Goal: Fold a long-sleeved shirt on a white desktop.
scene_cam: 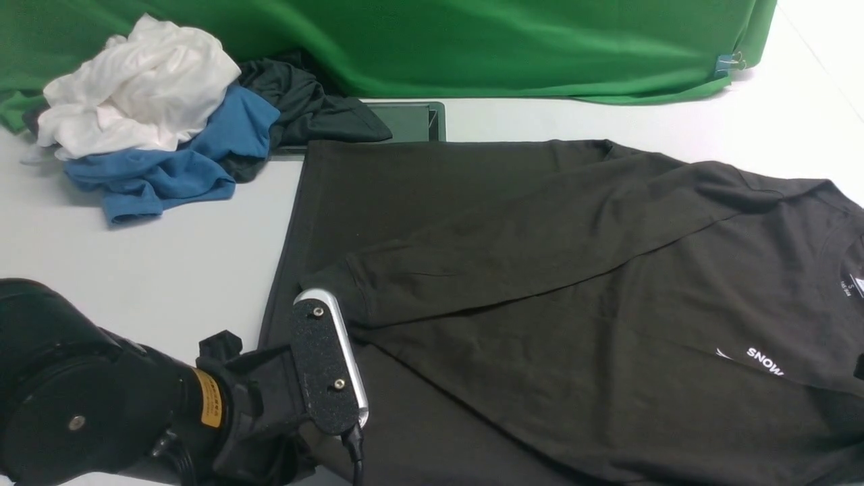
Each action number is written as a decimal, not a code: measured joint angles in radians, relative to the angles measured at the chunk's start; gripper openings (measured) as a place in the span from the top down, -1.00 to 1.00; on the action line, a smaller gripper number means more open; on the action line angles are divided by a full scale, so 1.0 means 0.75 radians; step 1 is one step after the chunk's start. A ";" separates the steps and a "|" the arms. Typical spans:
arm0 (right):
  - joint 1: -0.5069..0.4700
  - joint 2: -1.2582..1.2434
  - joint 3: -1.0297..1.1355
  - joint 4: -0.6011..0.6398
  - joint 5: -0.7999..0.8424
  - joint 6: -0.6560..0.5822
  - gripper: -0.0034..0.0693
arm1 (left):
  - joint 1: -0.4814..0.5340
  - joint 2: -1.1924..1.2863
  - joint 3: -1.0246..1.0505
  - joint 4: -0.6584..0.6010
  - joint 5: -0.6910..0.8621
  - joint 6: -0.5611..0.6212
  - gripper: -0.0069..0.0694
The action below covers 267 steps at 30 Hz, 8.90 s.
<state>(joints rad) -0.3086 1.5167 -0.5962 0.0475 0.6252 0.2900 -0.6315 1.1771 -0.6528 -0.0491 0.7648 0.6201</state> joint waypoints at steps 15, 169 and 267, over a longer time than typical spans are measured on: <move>-0.001 -0.397 0.019 -0.236 0.369 0.034 0.70 | 0.000 -0.211 -0.038 0.036 0.091 -0.002 0.74; -0.185 0.234 -1.119 0.153 0.389 -0.626 0.64 | 0.243 -0.114 -0.102 -0.314 -0.333 -0.151 0.77; 0.589 0.779 -1.347 -0.131 0.162 -0.418 0.81 | 0.243 0.911 -0.876 -0.246 -0.068 -0.045 0.77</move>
<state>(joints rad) 0.1334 2.1007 -1.6063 -0.0510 0.7471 -0.0236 -0.4490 1.8605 -1.3096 -0.2335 0.7140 0.5861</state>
